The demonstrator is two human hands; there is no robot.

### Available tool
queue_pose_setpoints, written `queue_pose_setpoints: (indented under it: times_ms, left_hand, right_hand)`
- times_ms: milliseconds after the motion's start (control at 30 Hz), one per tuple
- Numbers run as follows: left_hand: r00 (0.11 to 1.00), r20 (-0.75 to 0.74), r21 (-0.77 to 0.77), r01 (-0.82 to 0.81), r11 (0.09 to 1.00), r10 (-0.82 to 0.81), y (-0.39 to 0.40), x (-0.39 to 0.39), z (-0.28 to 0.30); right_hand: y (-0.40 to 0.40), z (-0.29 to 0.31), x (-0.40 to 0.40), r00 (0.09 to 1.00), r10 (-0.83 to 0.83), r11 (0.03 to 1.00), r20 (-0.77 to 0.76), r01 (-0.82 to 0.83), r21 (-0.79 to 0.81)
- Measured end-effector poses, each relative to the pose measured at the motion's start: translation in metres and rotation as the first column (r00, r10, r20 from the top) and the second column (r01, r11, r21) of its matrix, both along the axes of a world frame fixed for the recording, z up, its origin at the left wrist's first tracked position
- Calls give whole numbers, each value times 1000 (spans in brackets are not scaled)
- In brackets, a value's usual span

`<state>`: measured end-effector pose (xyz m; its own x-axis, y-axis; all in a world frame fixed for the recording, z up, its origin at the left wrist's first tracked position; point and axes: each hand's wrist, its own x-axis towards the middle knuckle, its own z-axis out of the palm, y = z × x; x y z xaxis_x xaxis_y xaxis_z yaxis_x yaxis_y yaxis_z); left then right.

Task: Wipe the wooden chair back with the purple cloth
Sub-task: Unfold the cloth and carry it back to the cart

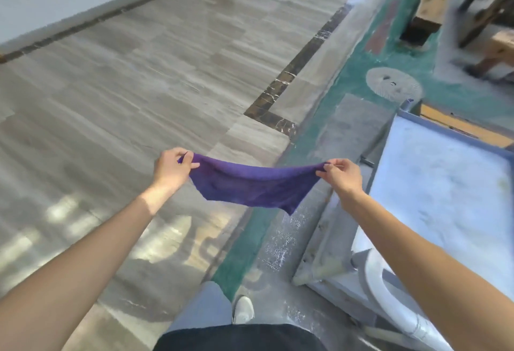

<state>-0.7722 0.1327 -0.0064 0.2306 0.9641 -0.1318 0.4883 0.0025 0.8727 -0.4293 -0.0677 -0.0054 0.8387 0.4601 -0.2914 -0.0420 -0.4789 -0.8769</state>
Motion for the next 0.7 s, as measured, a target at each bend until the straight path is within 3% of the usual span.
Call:
queue_pose_setpoints:
  times_ms: [267, 367, 567, 667, 700]
  left_hand:
    - [935, -53, 18, 353, 935, -352, 106, 161, -7]
    - [911, -52, 31, 412, 911, -410, 123, 205, -4]
    - [727, -63, 38, 687, 726, -684, 162, 340, 5]
    - [710, -39, 103, 702, 704, -703, 173, 384, 14]
    - [666, -61, 127, 744, 656, -744, 169, 415, 20]
  right_hand:
    - [10, -21, 70, 935, -354, 934, -1, 354, -37]
    - [6, -17, 75, 919, -394, 918, 4, 394, -52]
    - [-18, -14, 80, 712, -702, 712, -10, 702, 29]
    - [-27, 0, 71, 698, -712, 701, 71, 713, 24]
    - [-34, 3, 72, 663, -739, 668, 121, 744, 9]
